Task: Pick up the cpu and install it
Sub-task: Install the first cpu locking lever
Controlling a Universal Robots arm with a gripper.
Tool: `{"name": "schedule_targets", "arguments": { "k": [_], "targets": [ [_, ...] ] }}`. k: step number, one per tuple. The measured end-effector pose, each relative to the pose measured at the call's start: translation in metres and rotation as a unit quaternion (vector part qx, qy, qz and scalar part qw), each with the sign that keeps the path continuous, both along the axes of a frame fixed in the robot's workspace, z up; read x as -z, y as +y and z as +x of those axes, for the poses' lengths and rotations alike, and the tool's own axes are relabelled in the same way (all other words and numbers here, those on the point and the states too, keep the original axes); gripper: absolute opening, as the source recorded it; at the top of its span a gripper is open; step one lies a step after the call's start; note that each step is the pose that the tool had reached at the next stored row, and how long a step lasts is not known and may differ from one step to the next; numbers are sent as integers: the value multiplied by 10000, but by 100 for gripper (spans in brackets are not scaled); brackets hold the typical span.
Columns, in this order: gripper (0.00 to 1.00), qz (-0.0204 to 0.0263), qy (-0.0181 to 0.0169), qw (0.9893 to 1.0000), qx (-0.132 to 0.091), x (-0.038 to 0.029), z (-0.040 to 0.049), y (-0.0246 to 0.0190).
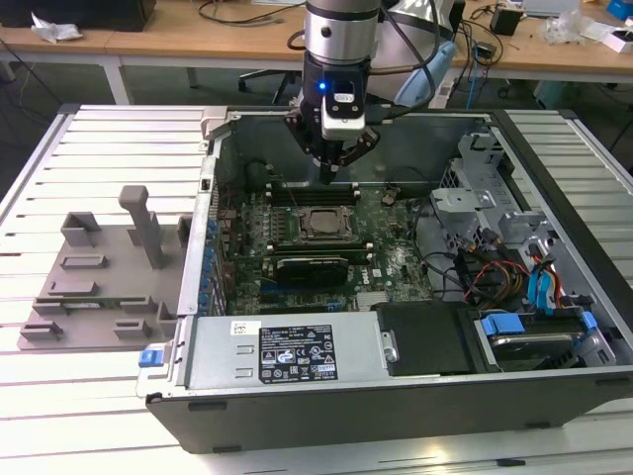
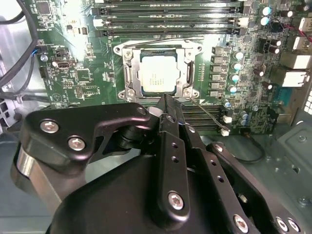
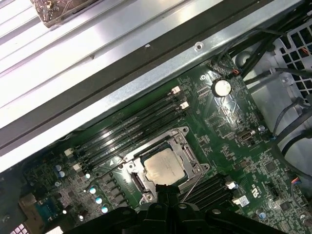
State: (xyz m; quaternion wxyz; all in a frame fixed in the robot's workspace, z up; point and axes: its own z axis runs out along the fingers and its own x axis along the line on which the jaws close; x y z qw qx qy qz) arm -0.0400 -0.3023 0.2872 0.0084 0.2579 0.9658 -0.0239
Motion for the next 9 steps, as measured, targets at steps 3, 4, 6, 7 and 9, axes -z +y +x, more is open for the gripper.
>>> {"name": "schedule_targets", "arguments": {
  "k": [3,4,6,7,9],
  "targets": [
    [11,0,0,10000,-77,0,0,0],
    [11,0,0,9999,-102,0,0,0],
    [11,0,0,9999,-153,0,0,0],
    [11,0,0,9998,-186,0,0,0],
    [11,0,0,9997,-233,0,0,0]
  ]
}}
